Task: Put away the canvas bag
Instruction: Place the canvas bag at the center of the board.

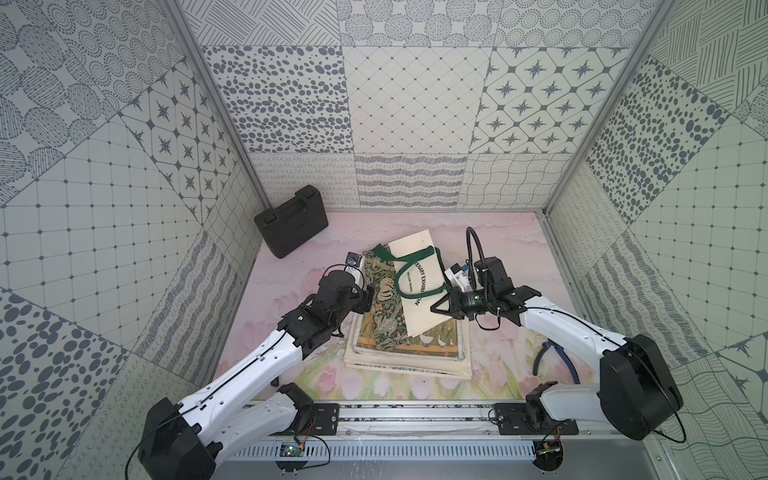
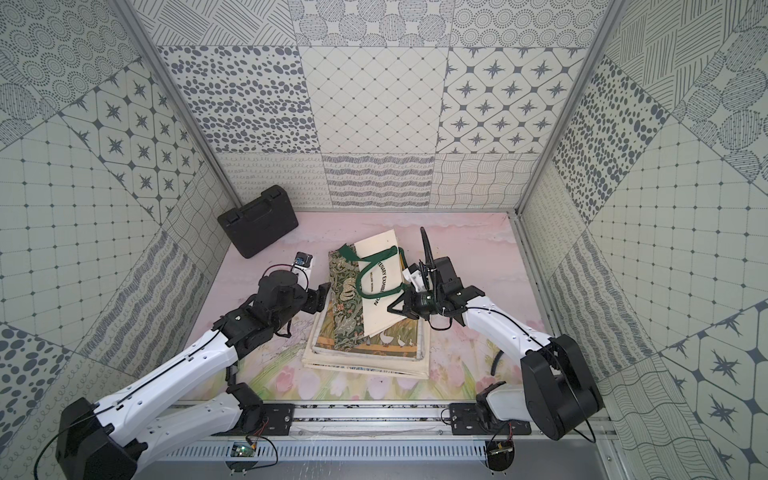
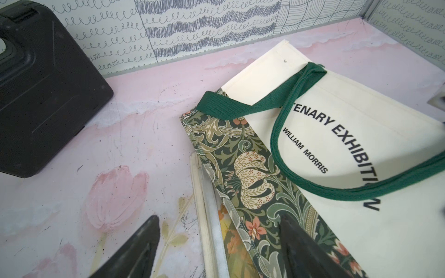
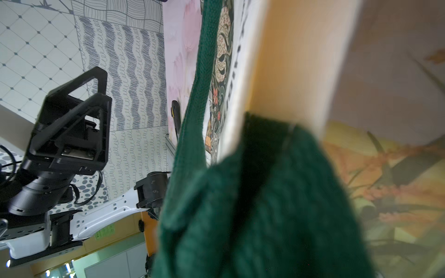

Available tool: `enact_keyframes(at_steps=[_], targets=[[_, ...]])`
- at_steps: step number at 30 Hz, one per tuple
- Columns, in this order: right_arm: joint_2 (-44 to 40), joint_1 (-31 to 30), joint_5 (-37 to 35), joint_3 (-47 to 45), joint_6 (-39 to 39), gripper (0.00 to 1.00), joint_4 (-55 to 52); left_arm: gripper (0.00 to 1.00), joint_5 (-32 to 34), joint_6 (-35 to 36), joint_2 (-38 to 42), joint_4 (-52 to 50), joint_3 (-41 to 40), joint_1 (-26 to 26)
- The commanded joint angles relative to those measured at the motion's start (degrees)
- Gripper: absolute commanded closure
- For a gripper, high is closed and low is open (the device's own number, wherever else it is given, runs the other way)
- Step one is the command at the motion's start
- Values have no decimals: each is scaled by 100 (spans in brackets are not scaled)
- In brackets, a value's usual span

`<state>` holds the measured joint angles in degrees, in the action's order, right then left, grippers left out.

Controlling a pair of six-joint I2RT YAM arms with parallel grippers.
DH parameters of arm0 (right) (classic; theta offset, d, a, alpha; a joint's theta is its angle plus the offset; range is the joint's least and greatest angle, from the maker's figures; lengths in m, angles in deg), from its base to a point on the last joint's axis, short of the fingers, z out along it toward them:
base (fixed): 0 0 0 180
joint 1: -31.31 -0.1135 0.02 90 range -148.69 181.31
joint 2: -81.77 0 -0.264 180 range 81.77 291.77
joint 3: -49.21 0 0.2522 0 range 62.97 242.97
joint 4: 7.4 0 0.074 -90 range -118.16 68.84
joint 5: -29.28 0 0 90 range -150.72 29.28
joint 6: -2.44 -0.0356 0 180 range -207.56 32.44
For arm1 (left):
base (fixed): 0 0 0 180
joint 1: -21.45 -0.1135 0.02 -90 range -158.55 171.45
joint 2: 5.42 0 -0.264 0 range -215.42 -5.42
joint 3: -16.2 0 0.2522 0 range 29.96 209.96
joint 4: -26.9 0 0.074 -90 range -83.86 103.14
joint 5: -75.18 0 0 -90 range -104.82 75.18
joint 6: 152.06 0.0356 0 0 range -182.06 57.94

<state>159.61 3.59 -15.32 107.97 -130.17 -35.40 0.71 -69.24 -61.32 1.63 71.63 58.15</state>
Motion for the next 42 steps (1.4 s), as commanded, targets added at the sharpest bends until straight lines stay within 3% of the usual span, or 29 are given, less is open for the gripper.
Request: enact_keyframes(at_steps=[1, 4, 7, 11, 18, 22, 25, 30, 42], targets=[[250, -260, 161, -9, -475, 100, 633, 21, -81, -95, -9, 56, 73, -53], [420, -488, 36, 115, -489, 99, 484, 21, -59, -82, 0, 46, 61, -50], [702, -542, 64, 319, -367, 86, -115, 21, -60, -83, 0, 48, 55, -52], [646, -459, -323, 189, -26, 80, -611, 21, -85, -91, 1, 69, 46, -50], [390, -364, -979, -202, -528, 64, -301, 20, -296, -102, -193, 134, 60, -45], [27, -431, -1401, -686, -1193, 64, 466, 19, -547, -130, -417, -45, 289, -59], [-380, -656, -2077, -957, -1477, 63, 741, 20, -622, -139, -516, -36, 324, -63], [-1188, -1622, -4018, -1188, -1718, 52, 978, 20, -656, -187, -526, 75, 264, -63], [-1123, -2175, -5157, -1886, -3352, 52, 1729, 20, -674, -230, -343, -66, 286, -60]])
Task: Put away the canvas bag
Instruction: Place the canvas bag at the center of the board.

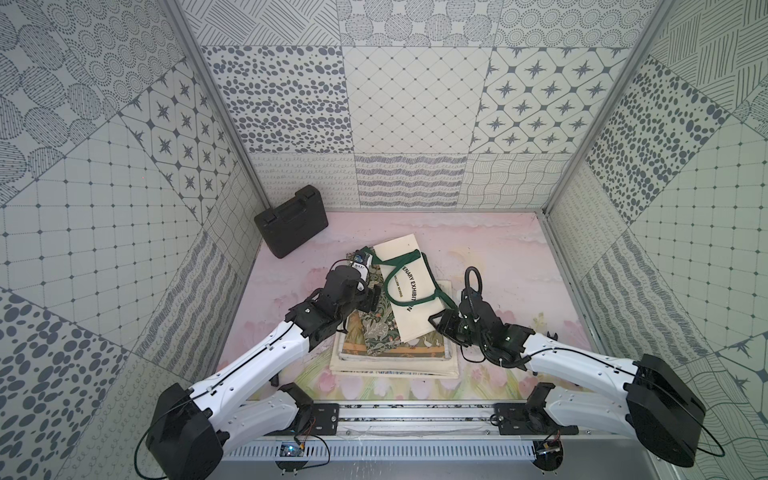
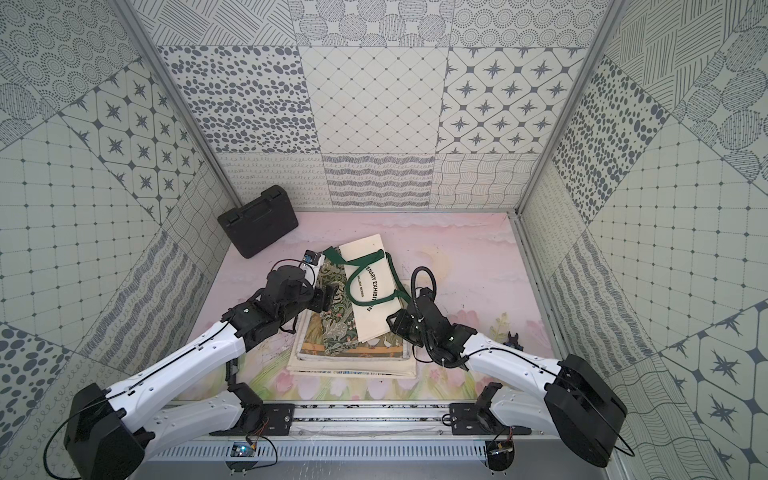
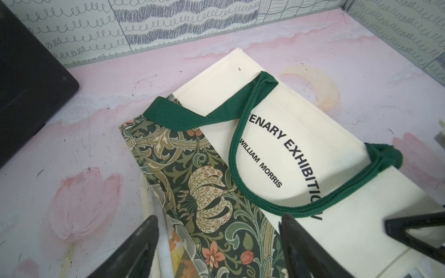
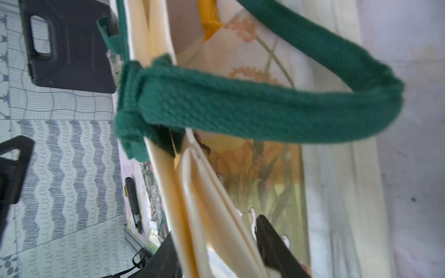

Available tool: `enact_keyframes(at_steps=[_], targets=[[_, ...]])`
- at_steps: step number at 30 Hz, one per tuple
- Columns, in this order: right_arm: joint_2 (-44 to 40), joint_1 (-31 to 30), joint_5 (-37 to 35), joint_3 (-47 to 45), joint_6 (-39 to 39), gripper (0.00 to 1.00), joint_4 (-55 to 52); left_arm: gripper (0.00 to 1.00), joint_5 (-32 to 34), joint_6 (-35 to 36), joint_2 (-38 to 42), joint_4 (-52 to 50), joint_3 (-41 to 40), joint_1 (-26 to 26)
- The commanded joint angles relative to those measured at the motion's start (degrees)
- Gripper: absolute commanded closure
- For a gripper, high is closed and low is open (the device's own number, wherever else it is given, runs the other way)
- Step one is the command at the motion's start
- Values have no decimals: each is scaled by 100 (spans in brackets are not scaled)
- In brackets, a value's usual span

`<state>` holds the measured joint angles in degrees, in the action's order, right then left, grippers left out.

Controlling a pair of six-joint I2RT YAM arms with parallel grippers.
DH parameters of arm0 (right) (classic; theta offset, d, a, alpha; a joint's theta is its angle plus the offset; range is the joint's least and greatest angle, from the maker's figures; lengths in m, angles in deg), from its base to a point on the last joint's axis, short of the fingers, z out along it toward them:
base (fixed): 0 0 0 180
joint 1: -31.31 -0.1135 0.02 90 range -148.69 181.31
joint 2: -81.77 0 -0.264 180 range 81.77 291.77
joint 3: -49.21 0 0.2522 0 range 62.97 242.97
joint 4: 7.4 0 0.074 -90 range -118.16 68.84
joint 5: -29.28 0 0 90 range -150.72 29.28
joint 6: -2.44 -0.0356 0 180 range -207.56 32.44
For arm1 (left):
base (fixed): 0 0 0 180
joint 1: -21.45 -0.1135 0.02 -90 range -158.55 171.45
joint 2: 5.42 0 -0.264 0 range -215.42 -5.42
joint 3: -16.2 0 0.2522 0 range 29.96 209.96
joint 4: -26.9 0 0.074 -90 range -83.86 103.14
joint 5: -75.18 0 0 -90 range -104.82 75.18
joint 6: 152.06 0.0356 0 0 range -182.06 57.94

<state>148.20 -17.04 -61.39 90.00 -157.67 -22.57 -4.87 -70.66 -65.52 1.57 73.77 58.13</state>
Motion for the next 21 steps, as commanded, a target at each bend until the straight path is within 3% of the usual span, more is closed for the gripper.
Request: enact_keyframes(at_steps=[1, 7, 12, 21], targets=[[62, -127, -530, -71, -653, 52, 464, 20, -125, -91, 69, -57, 63, -58], [419, -409, -599, -132, -985, 52, 1015, 20, -151, -133, 77, -64, 67, -56], [799, -710, -973, -479, -1384, 52, 2329, 20, -160, -168, 138, -92, 51, -59], [1364, -1507, -2042, -443, -1166, 52, 3653, 20, -178, -236, 158, -129, 21, -56]])
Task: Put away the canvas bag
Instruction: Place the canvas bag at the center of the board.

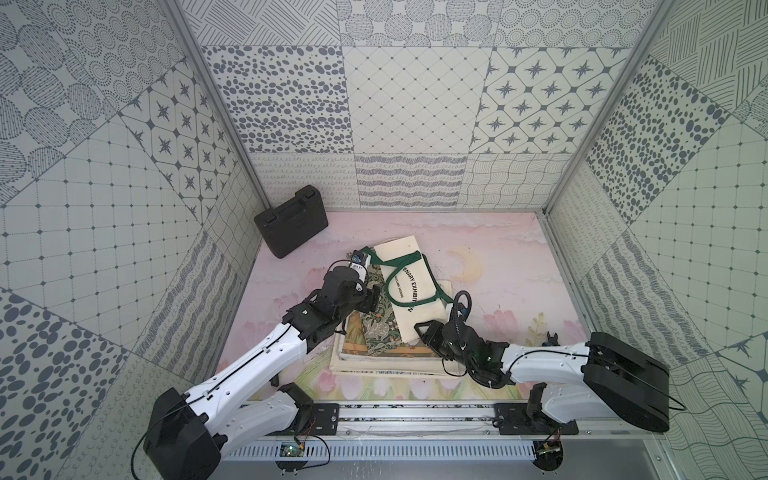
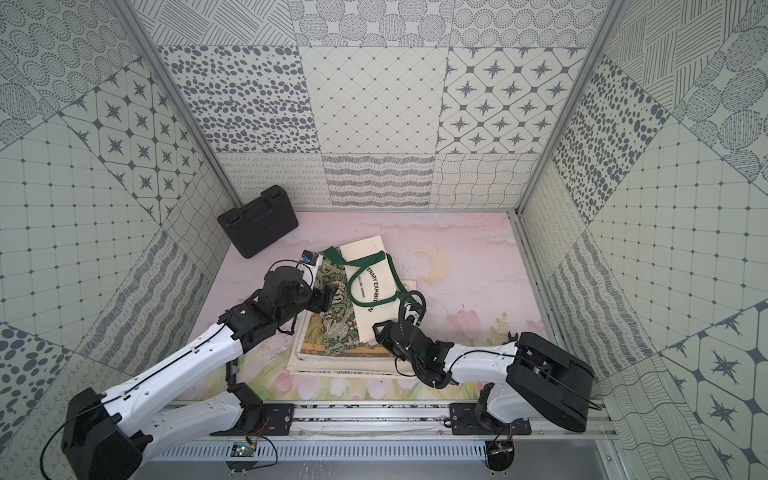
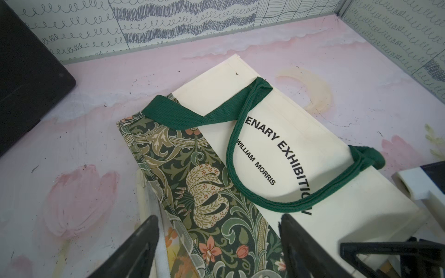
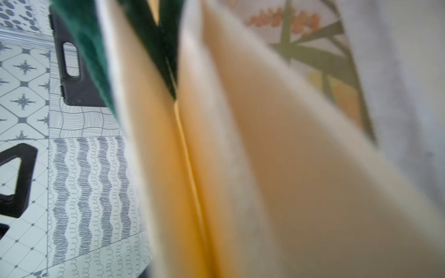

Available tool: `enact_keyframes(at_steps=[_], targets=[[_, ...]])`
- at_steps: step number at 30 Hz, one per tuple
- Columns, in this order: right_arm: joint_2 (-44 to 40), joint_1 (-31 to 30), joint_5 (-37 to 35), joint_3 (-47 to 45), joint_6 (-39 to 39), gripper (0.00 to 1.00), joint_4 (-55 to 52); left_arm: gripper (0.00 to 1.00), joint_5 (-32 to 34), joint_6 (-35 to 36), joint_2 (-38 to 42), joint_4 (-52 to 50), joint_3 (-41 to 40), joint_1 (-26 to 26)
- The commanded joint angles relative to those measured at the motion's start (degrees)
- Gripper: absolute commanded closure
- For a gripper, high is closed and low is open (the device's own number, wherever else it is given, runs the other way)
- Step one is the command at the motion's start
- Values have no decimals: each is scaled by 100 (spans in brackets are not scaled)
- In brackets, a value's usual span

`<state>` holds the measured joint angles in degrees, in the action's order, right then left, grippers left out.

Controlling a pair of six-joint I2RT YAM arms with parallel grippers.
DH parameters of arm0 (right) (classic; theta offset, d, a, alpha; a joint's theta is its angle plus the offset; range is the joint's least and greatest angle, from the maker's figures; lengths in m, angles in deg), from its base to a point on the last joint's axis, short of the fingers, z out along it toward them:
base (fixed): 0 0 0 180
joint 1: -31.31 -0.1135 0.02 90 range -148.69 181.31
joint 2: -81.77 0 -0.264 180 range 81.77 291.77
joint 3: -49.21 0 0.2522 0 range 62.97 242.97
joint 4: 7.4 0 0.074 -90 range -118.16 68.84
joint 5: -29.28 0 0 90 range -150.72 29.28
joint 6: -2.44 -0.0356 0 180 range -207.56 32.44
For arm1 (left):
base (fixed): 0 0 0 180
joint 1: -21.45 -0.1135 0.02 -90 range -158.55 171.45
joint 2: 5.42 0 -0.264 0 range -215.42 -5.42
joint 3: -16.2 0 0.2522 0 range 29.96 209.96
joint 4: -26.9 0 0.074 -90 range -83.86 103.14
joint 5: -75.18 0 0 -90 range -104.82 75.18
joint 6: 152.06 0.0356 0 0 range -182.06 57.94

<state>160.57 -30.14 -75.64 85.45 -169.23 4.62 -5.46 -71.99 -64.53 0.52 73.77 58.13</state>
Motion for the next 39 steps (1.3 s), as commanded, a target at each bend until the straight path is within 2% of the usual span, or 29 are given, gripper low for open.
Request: enact_keyframes(at_steps=[1, 6, 9, 10, 14, 15, 17, 19, 22, 25, 28, 32, 35, 39], targets=[[175, -253, -727, 34, -4, 52, 1025, 20, -119, -107, 68, -27, 17, -56], [665, -385, -1183, 80, -508, 54, 1344, 20, -119, -157, 119, -51, -39, -56], [1132, -435, -1360, 12, -998, 61, 1778, 20, -127, -184, 142, -63, -51, -59], [1338, -459, -1411, -17, -1050, 66, 2099, 20, -126, -185, 150, -70, -62, -57], [2096, -448, -1465, -144, -1311, 95, 3402, 20, -112, -184, 168, -64, -70, -61], [2285, -416, -1442, -198, -1376, 100, 3872, 20, -115, -177, 168, -63, -70, -56], [2539, -130, -944, -261, -1348, 100, 4602, 20, -102, -166, 164, -78, -58, -57], [2560, 177, -359, -287, -1352, 100, 4841, 20, -85, -138, 172, -92, -51, -59], [2149, 569, 576, -265, -1392, 100, 4286, 20, -34, -71, 200, -131, -20, -57], [1519, 985, 1611, -114, -919, 100, 3366, 20, 6, -18, 216, -203, 44, -65], [703, 1399, 2606, 234, 22, 100, 2007, 20, 15, -22, 83, -521, 299, -79], [-287, 1840, 3683, 1205, 2034, 100, -745, 20, -139, -4, -155, -910, 663, -191], [-362, 2269, 4785, 1836, 3182, 100, -2053, 20, -206, 68, -173, -955, 749, -313], [341, 2872, 6601, 2128, 3334, 100, -2337, 20, -362, 97, -147, -929, 800, -570]])
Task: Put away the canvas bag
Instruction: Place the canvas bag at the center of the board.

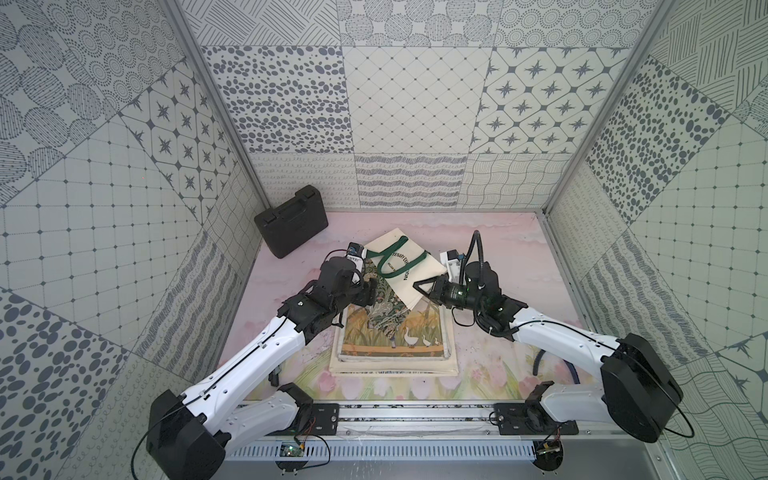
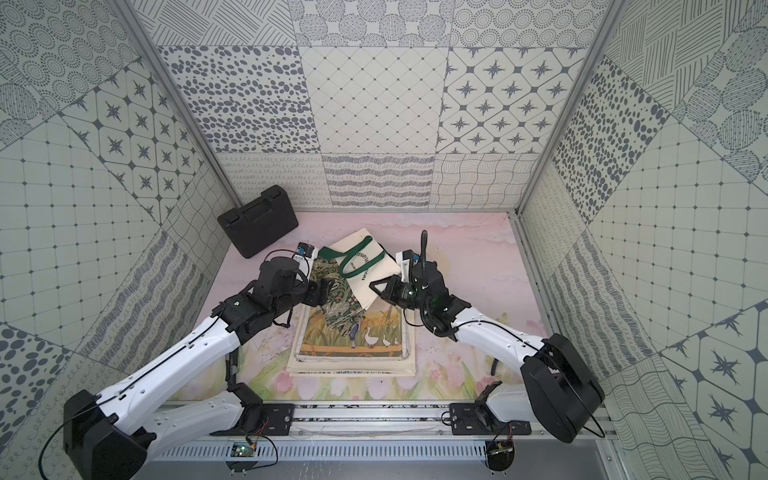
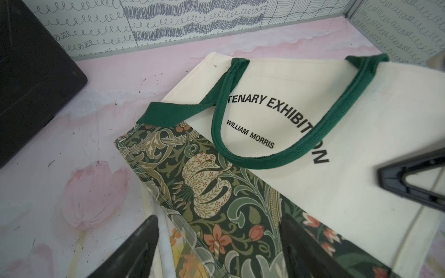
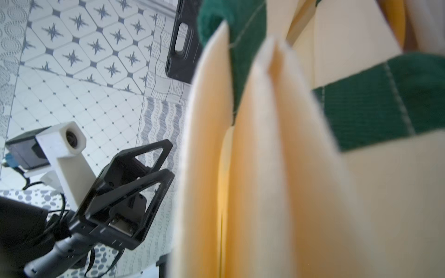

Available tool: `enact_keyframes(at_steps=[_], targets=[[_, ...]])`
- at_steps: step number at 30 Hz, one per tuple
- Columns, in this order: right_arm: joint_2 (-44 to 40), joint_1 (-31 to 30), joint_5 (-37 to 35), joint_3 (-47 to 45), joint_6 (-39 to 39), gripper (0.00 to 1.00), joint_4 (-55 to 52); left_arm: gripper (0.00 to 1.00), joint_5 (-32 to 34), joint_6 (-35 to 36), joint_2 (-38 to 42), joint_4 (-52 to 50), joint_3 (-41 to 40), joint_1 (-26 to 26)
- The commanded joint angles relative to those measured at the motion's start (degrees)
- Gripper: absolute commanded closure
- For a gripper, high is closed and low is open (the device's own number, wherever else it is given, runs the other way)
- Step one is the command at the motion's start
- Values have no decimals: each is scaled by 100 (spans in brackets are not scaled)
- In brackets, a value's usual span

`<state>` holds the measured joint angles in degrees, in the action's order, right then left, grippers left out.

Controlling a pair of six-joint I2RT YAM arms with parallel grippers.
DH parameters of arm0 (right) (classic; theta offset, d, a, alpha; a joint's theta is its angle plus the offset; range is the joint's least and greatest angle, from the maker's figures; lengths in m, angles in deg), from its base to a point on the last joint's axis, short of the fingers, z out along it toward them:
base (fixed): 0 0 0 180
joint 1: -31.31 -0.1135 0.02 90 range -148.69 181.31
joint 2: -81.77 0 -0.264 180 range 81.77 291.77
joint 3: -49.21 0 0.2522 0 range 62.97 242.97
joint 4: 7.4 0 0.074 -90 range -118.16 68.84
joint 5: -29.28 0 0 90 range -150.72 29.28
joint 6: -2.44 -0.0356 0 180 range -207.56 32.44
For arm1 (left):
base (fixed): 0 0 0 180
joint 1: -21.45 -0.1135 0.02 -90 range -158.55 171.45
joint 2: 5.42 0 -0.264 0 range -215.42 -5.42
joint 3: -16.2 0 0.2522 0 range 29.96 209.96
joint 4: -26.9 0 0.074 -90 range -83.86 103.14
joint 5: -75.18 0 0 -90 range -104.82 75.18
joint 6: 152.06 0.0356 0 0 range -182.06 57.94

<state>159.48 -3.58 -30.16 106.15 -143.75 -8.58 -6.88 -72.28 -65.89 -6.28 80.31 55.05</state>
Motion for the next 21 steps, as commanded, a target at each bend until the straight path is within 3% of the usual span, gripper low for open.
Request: enact_keyframes(at_steps=[1, 5, 10, 15, 19, 21], targets=[[626, 293, 2413, 99, 792, 100, -989, 20, -267, 125, -23, -258, 173, -311], [1192, 325, 3534, 279, 749, 100, -694, 20, -374, 164, -65, -328, 271, -415], [1275, 334, 4129, 250, 136, 100, 363, 20, -361, 231, -77, -446, 361, -441], [1126, 570, 3693, 202, 306, 100, -60, 20, -335, -22, -410, -924, 532, -688], [870, 1155, 3040, -138, 199, 100, -101, 22, -1173, -497, -780, -1120, 537, -1226], [699, 1396, 2724, -124, 486, 100, -617, 22, -1320, -573, -641, -957, 403, -1276]])
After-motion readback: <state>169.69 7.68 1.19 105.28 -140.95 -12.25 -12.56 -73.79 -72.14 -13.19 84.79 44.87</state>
